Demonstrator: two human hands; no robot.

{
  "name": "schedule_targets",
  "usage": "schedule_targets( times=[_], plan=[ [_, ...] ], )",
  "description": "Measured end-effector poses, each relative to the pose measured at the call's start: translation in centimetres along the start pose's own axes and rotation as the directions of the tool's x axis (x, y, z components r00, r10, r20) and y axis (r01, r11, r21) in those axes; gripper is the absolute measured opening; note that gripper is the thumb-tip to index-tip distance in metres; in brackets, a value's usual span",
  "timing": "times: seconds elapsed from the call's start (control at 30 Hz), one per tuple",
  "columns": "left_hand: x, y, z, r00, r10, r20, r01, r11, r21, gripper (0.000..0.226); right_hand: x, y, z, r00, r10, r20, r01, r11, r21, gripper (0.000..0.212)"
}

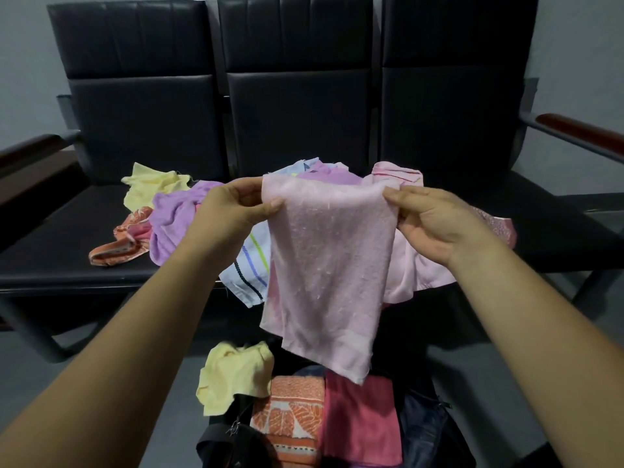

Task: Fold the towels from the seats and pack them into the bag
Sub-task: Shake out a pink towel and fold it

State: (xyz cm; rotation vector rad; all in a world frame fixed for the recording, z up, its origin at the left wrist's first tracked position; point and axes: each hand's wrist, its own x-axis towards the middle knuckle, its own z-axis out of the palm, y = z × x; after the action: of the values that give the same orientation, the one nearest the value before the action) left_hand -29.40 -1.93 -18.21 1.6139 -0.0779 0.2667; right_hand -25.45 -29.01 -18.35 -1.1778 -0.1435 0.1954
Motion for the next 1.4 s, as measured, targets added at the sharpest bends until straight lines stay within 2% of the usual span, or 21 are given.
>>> schedule_targets(
  times=[0.13, 0.23, 0.4, 0.47, 0.57, 0.63, 0.7, 0.77, 0.83, 0.87, 0.93, 0.97, 1.0, 1.1, 1.2, 1.23, 1.27, 1.33, 1.4],
  plan=[
    [0.0, -0.3, 0.1, 0.996, 0.033, -0.077, -0.026, 0.996, 0.090, 0.018, 0.3, 0.2, -0.4, 0.975, -0.150, -0.167, 0.126, 0.981, -0.145, 0.007],
    [-0.1, -0.2, 0.2, 0.992, 0.049, -0.118, -0.043, 0.998, 0.049, 0.022, 0.1, 0.3, -0.3, 0.942, -0.279, -0.187, 0.208, 0.922, -0.327, 0.013],
    [-0.7, 0.7, 0.9, 0.990, 0.121, -0.077, -0.124, 0.992, -0.025, 0.019, -1.1, -0.1, 1.0, 0.938, -0.339, -0.067, 0.308, 0.907, -0.287, 0.017],
    [-1.1, 1.0, 1.6, 0.987, 0.155, -0.034, -0.155, 0.988, 0.005, 0.016, -1.6, -0.2, 1.7, 0.940, -0.329, 0.094, 0.341, 0.879, -0.333, 0.038],
    [-1.8, 1.3, 3.2, 0.974, 0.198, 0.113, -0.203, 0.978, 0.037, 0.015, -2.2, 0.5, 2.9, 0.931, -0.198, 0.306, 0.331, 0.810, -0.484, 0.080],
    [-2.1, 1.2, 3.8, 0.959, 0.211, 0.191, -0.226, 0.972, 0.063, 0.013, -2.2, 1.6, 3.4, 0.933, -0.156, 0.325, 0.319, 0.780, -0.538, 0.090],
    [-2.1, 0.8, 4.1, 0.958, 0.220, 0.186, -0.236, 0.969, 0.072, 0.013, -2.2, 2.0, 3.9, 0.947, -0.186, 0.263, 0.304, 0.788, -0.535, 0.085],
    [-1.9, 0.4, 4.1, 0.980, 0.141, 0.138, -0.139, 0.990, -0.026, 0.030, -2.0, 1.9, 4.0, 0.954, -0.231, 0.192, 0.294, 0.847, -0.443, 0.077],
    [-1.8, 0.1, 3.7, 0.977, -0.023, 0.213, 0.041, 0.996, -0.078, 0.057, -1.5, 1.6, 3.8, 0.959, -0.253, 0.130, 0.280, 0.918, -0.281, 0.072],
    [-1.9, -0.3, 3.5, 0.948, -0.100, 0.303, 0.104, 0.995, 0.004, 0.062, -1.3, 1.5, 3.7, 0.962, -0.255, 0.100, 0.271, 0.940, -0.207, 0.071],
    [-2.4, -1.0, 3.3, 0.858, -0.229, 0.459, 0.138, 0.965, 0.223, 0.050, -1.1, 1.0, 3.4, 0.970, -0.240, 0.025, 0.241, 0.964, -0.108, 0.064],
    [-2.6, -1.3, 3.4, 0.839, -0.264, 0.476, 0.156, 0.954, 0.254, 0.044, -1.0, 0.8, 3.1, 0.974, -0.226, -0.016, 0.224, 0.971, -0.086, 0.059],
    [-2.7, -1.3, 3.6, 0.843, -0.274, 0.464, 0.193, 0.957, 0.216, 0.041, -0.8, 0.7, 2.7, 0.977, -0.206, -0.059, 0.202, 0.977, -0.068, 0.054],
    [-3.0, -0.9, 4.4, 0.887, -0.235, 0.397, 0.294, 0.951, -0.095, 0.036, -0.2, 0.8, 1.5, 0.993, -0.049, -0.104, 0.046, 0.998, -0.036, 0.049],
    [-2.8, -0.5, 5.0, 0.925, -0.249, 0.287, 0.327, 0.907, -0.266, 0.038, 0.0, 1.3, 0.6, 0.993, 0.118, -0.022, -0.120, 0.975, -0.190, 0.078],
    [-2.6, -0.6, 5.0, 0.934, -0.272, 0.234, 0.336, 0.889, -0.310, 0.037, -0.1, 1.5, 0.5, 0.988, 0.155, -0.002, -0.151, 0.958, -0.242, 0.075],
    [-2.3, -0.6, 4.9, 0.937, -0.297, 0.186, 0.346, 0.869, -0.354, 0.036, -0.3, 1.8, 0.4, 0.981, 0.191, 0.033, -0.176, 0.951, -0.254, 0.064],
    [-1.8, -0.8, 4.6, 0.937, -0.327, 0.121, 0.346, 0.830, -0.438, 0.041, -0.5, 2.6, 0.0, 0.966, 0.233, 0.112, -0.211, 0.961, -0.181, 0.046],
    [-1.2, -1.2, 4.3, 0.943, -0.323, 0.081, 0.320, 0.809, -0.493, 0.046, -0.6, 3.2, -0.3, 0.967, 0.211, 0.143, -0.193, 0.973, -0.128, 0.055]
  ],
)
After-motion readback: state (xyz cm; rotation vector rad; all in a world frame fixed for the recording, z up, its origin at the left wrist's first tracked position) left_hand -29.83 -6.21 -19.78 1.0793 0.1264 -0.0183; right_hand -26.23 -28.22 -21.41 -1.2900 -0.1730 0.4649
